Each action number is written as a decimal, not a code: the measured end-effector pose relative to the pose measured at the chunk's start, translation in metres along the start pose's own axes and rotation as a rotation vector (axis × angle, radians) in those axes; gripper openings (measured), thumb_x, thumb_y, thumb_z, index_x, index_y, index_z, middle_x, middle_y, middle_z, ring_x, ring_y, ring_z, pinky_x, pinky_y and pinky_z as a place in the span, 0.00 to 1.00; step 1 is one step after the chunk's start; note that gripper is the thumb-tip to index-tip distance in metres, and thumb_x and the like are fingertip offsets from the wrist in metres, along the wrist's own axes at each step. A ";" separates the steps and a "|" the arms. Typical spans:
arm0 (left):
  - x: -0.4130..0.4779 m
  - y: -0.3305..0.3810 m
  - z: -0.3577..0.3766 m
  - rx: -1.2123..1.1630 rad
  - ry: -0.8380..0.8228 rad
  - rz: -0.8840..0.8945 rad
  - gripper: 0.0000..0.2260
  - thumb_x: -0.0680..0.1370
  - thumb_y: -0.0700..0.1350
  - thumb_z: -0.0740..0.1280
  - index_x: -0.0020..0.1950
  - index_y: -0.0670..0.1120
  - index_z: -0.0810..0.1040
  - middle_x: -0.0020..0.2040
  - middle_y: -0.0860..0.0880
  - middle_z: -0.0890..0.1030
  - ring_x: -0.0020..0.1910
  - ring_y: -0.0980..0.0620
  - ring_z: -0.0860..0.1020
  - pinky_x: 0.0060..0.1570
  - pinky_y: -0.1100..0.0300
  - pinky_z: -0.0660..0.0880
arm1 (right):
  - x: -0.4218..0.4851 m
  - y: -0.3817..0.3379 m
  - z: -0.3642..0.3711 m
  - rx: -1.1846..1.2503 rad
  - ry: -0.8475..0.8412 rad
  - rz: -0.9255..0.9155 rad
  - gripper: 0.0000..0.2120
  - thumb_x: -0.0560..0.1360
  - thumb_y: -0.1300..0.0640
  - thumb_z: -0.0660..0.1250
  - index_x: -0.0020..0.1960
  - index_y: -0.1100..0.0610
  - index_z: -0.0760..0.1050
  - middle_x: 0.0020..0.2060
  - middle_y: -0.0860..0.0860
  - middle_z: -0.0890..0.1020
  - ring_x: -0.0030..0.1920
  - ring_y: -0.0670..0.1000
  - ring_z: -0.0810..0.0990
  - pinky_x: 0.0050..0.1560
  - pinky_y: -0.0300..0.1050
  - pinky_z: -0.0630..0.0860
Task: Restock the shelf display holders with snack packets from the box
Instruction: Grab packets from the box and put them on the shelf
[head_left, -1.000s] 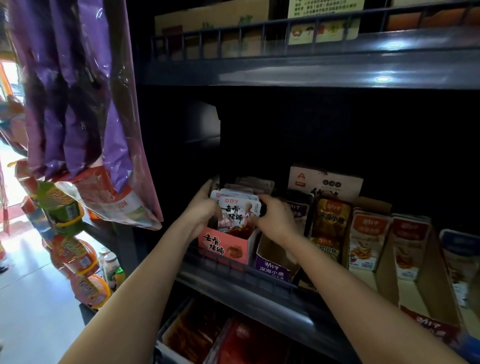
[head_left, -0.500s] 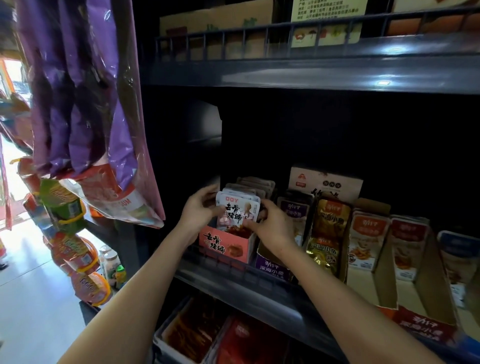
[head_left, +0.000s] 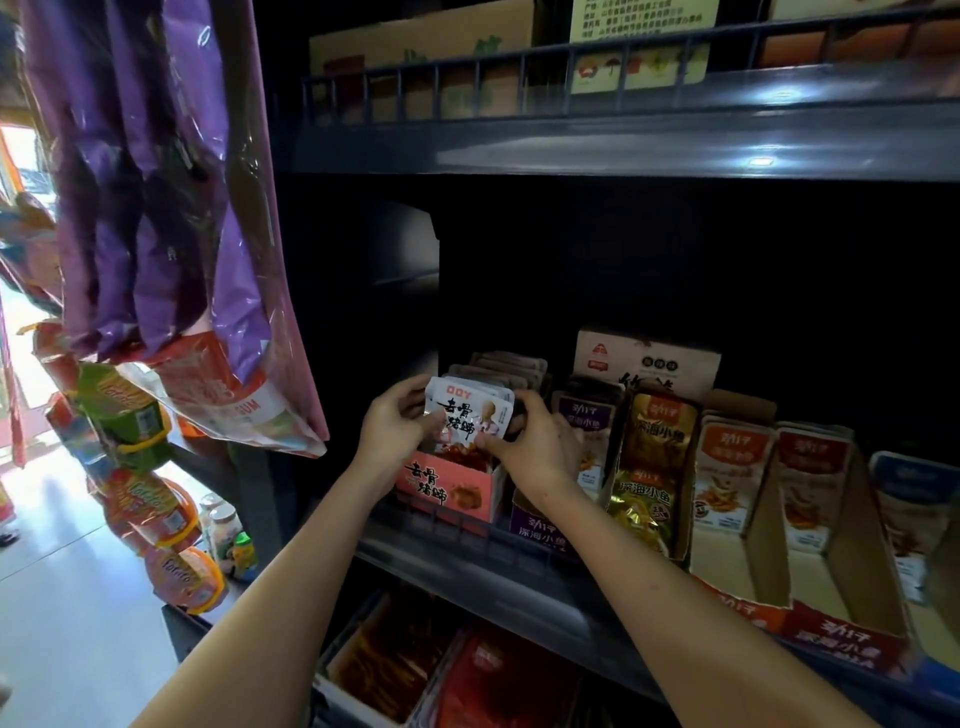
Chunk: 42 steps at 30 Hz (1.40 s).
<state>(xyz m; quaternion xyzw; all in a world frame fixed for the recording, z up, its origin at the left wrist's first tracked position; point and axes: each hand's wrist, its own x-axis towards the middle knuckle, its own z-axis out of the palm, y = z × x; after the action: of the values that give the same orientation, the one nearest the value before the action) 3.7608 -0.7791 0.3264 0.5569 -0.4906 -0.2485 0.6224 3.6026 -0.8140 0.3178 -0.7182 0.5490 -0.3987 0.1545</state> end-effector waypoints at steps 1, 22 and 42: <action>-0.001 0.001 -0.001 0.010 0.005 -0.005 0.25 0.73 0.31 0.69 0.69 0.42 0.70 0.58 0.47 0.76 0.58 0.53 0.74 0.46 0.70 0.72 | -0.001 -0.001 -0.003 0.000 -0.012 -0.011 0.30 0.68 0.41 0.73 0.66 0.44 0.67 0.48 0.45 0.80 0.57 0.53 0.72 0.49 0.44 0.60; -0.123 0.086 0.033 0.158 -0.108 0.005 0.11 0.75 0.36 0.69 0.57 0.43 0.77 0.52 0.50 0.77 0.53 0.52 0.76 0.60 0.55 0.73 | -0.145 0.033 -0.154 0.243 -0.084 0.012 0.21 0.71 0.53 0.74 0.61 0.50 0.71 0.44 0.43 0.77 0.46 0.44 0.77 0.49 0.41 0.76; -0.496 -0.010 0.210 0.429 -0.917 -0.131 0.06 0.77 0.40 0.67 0.51 0.48 0.80 0.45 0.52 0.81 0.43 0.56 0.78 0.40 0.73 0.71 | -0.565 0.331 -0.306 -0.048 -0.265 0.806 0.06 0.73 0.57 0.72 0.48 0.56 0.79 0.41 0.49 0.82 0.47 0.51 0.81 0.53 0.48 0.76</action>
<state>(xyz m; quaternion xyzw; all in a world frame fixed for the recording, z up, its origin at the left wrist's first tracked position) 3.3813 -0.4516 0.1300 0.5354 -0.7174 -0.3994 0.1978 3.1103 -0.3483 0.0662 -0.4944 0.7706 -0.1975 0.3504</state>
